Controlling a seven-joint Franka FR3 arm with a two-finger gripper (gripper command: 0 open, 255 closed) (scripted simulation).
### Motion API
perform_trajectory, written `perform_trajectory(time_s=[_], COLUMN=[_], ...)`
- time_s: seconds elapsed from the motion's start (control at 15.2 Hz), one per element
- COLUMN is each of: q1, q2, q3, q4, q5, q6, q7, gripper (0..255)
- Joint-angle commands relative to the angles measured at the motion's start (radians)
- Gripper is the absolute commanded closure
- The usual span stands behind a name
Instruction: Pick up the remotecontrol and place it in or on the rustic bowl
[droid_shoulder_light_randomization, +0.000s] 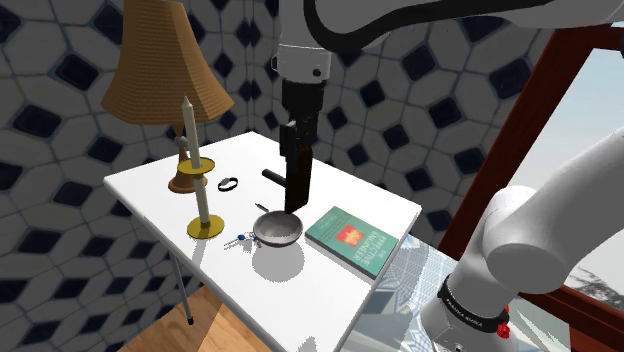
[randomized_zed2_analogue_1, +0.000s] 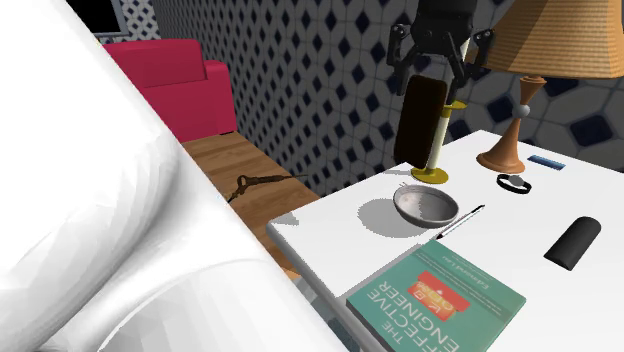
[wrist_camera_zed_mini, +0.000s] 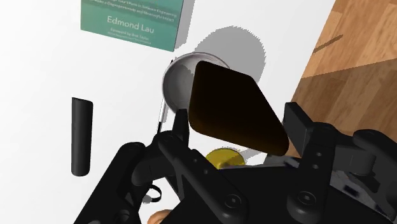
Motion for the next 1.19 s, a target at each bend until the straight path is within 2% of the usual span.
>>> perform_trajectory(time_s=[0.0, 0.2, 1.12], q1=[-0.018, -0.035, -0.031], q2=[0.065, 0.169, 0.191], q3=[-0.011, -0.015, -0.008], q4=[0.073, 0.201, 0.034], q5=[-0.023, -0.052, -0.053], q6=[-0.01, -0.038, 0.15], q7=[-0.017, -0.021, -0.021], gripper=[255, 255, 255])
